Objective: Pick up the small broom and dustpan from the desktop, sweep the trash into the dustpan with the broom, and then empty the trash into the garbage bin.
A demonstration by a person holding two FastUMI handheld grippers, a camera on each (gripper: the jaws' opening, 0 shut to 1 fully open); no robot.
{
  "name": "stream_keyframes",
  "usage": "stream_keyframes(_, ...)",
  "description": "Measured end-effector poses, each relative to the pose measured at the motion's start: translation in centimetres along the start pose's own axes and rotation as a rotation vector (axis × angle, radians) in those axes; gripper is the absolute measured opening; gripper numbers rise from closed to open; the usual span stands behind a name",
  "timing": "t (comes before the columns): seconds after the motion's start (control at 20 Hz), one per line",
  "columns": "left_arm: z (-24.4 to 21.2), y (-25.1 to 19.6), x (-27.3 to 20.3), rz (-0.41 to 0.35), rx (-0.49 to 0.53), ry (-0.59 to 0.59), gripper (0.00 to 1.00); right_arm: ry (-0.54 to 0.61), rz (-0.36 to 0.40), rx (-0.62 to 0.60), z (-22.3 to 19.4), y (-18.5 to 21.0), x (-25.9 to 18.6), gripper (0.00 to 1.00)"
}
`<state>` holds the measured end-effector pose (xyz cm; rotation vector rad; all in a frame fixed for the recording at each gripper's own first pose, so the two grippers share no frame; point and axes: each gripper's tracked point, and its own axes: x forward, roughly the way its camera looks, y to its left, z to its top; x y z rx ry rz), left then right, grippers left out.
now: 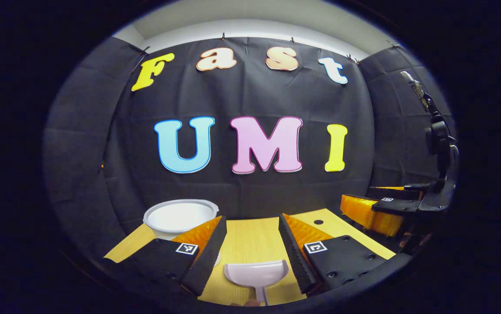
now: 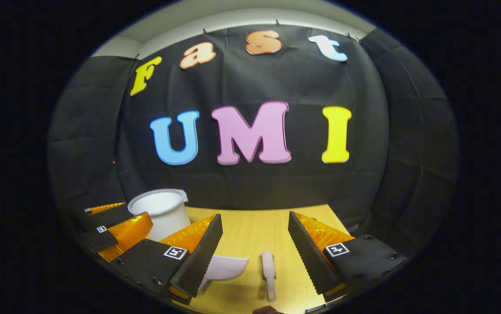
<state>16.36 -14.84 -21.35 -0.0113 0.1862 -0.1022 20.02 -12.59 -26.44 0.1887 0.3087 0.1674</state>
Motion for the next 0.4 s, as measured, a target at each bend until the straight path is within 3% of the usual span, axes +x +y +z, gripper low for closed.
stream_keyframes(0.4,0.3,0.2,-0.1,0.072,-0.004,-0.039,0.71,-0.116,0.05,-0.122,2.1,1.5,-2.7,0.98)
